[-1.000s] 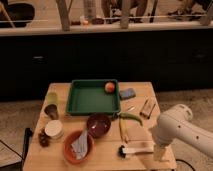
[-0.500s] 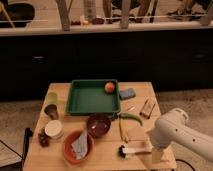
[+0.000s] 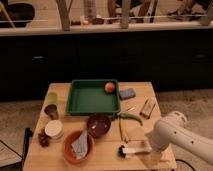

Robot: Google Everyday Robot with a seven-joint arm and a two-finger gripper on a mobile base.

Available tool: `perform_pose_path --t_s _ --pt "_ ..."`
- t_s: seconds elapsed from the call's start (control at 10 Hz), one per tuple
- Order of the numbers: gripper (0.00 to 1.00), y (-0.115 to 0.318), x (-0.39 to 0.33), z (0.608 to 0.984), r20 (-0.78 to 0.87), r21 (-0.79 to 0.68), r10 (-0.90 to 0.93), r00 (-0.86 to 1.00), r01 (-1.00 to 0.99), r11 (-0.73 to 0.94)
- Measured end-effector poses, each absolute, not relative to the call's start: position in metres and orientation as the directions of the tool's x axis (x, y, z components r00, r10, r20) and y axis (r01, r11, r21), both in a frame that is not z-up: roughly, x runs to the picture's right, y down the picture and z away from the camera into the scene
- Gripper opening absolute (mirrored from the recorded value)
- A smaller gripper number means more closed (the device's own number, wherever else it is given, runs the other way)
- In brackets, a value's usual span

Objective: Wipe tray with brush

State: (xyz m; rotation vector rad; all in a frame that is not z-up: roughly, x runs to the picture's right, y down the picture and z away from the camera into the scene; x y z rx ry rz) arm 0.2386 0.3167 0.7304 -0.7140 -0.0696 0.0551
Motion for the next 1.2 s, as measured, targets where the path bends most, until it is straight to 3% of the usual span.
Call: perform_pose_path --t_s 1.2 --pt "0.80 0.327 0.238 0.749 0.047 -0.665 0.102 0.994 -0.045 0.745"
